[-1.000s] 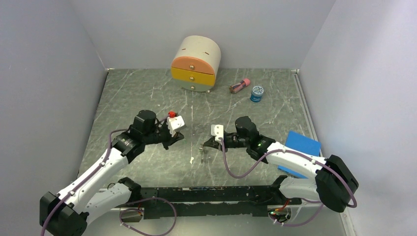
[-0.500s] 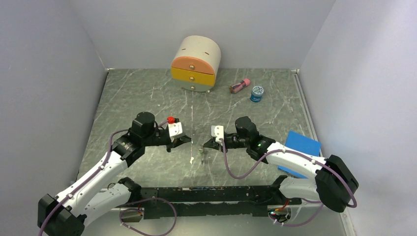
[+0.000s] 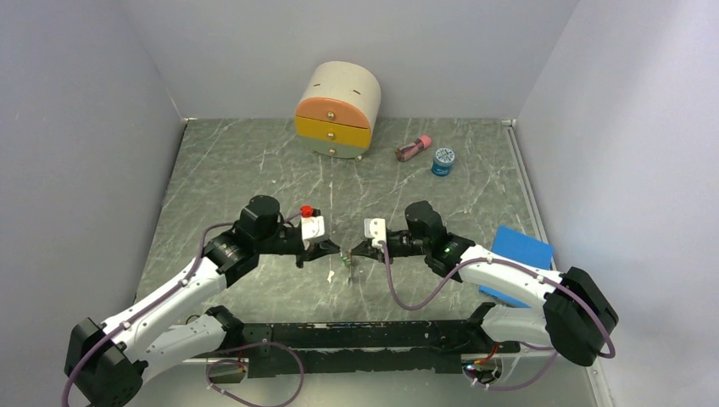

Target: Put the keys on the keyring

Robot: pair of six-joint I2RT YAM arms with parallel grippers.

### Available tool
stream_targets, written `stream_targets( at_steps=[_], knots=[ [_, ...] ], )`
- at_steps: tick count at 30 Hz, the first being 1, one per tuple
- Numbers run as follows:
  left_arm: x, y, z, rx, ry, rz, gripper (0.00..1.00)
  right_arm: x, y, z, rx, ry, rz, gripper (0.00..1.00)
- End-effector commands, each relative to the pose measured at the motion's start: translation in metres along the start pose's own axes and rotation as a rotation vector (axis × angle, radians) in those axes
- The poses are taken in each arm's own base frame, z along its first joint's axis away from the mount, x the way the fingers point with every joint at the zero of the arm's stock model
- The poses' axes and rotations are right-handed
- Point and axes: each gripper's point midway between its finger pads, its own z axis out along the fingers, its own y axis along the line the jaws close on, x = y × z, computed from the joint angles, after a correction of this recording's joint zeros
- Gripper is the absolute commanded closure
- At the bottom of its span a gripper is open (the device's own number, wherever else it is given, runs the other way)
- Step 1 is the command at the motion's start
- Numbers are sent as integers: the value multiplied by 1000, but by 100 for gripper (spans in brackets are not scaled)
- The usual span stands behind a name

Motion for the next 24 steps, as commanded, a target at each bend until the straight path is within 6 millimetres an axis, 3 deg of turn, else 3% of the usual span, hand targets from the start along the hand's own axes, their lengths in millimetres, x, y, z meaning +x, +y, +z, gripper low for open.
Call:
stream_targets(
  at_steps=[1,13,24],
  knots=[
    [-8,-2,8,26,-41,-23,97,-13,1,0,-15,-48,-55,100],
    [-4,2,17,-9,-70,-85,97,-14,-1,1,-10,-53,-55,100],
    [10,1,17,-29,-4,-121,97,-14,-1,2,-13,-51,-54,100]
  ],
)
